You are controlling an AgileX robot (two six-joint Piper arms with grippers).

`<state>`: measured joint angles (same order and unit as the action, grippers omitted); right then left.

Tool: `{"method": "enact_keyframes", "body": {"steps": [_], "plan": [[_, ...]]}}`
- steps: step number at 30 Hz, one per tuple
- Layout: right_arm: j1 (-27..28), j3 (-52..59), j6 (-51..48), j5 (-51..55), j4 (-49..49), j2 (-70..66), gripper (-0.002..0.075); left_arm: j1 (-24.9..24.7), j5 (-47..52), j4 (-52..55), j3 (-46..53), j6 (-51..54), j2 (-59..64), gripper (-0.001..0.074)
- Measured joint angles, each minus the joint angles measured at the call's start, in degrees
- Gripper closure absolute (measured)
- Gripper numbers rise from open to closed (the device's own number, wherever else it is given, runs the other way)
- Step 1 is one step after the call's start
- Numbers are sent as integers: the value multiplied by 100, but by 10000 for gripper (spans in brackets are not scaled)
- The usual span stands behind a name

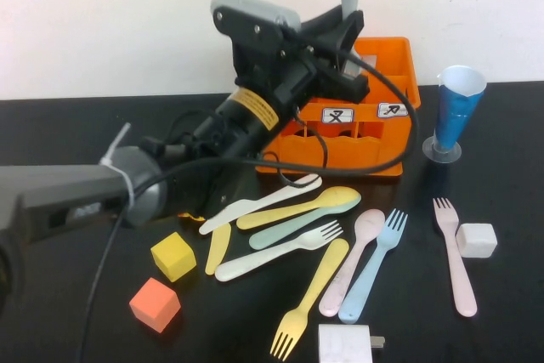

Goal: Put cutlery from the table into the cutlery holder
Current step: Place the fork on the box

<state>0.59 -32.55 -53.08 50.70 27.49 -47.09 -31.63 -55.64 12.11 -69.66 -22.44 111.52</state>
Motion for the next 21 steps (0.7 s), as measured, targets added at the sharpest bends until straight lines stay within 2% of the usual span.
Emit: {"method": "enact_keyframes", "body": {"steps": [6, 21], "plan": [[0, 0, 0, -10, 0, 0, 729, 0, -626, -577, 0, 133, 422, 607], [0, 0, 0, -10, 0, 0, 729, 0, -691, -775, 0, 324, 707, 607]]}}
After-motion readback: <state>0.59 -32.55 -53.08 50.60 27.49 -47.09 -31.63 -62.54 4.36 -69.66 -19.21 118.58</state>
